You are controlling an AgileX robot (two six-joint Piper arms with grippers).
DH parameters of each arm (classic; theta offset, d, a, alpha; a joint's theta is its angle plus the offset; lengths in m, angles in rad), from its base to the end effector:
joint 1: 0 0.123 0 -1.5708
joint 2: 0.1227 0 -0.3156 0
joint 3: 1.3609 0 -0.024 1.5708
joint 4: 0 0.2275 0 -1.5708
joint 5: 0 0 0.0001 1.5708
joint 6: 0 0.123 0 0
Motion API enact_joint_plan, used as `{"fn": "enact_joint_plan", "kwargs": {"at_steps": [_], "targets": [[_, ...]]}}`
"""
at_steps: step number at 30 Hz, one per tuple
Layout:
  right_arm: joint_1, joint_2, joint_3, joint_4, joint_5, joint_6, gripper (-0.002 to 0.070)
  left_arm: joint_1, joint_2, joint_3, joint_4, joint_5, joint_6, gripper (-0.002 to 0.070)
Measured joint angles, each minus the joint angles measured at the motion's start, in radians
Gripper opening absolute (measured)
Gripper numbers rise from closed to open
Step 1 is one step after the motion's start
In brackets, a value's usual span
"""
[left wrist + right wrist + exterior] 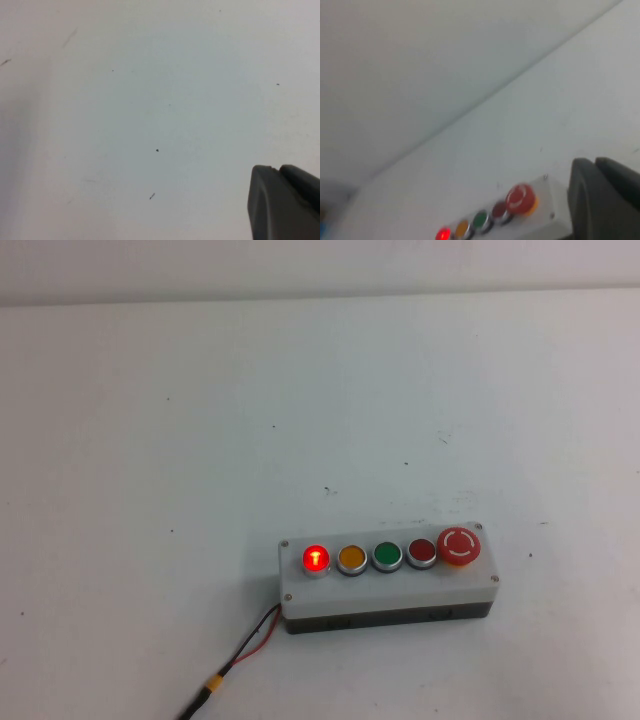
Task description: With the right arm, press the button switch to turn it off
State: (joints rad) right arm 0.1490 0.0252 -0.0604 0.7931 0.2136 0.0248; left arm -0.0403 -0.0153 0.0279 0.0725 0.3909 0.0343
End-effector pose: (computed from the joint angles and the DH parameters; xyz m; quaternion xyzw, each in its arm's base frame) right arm 0.0291 0.0232 0.2176 0.1809 0.6939 0.3677 0.5921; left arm 0.0283 0.0023 0.1595 0.0492 0.8078 0.0291 0.5866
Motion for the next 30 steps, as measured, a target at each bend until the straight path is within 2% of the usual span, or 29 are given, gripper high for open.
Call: {"fn": "enact_joint_plan", "kwargs": {"at_steps": [3,11,17,19,26,30], "targets": [[0.0,0.128,-0.146,-0.068,0.195,0.0,-0.0015,0.0,0.0,0.0,0.0,0.0,0.0,-0.0002],[0.0,0.635,-0.583,-0.396,0.707,-0.011,-0.0015,0.0,0.0,0.0,0.0,0.0,0.0,-0.0002],[0.021,0.961,-0.825,-0.461,0.832,-0.089,-0.0015,0.0,0.0,0.0,0.0,0.0,0.0,-0.0002],[0.07,1.065,-0.885,-0.473,0.832,-0.094,-0.0015,0.0,0.0,0.0,0.0,0.0,0.0,-0.0002],[0.385,1.391,-1.126,-0.55,0.812,-0.031,-0.0015,0.0,0.0,0.0,0.0,0.0,0.0,-0.0002],[0.518,1.555,-1.281,-0.614,0.812,0.01,-0.0015,0.0,0.0,0.0,0.0,0.0,0.0,-0.0002]]}}
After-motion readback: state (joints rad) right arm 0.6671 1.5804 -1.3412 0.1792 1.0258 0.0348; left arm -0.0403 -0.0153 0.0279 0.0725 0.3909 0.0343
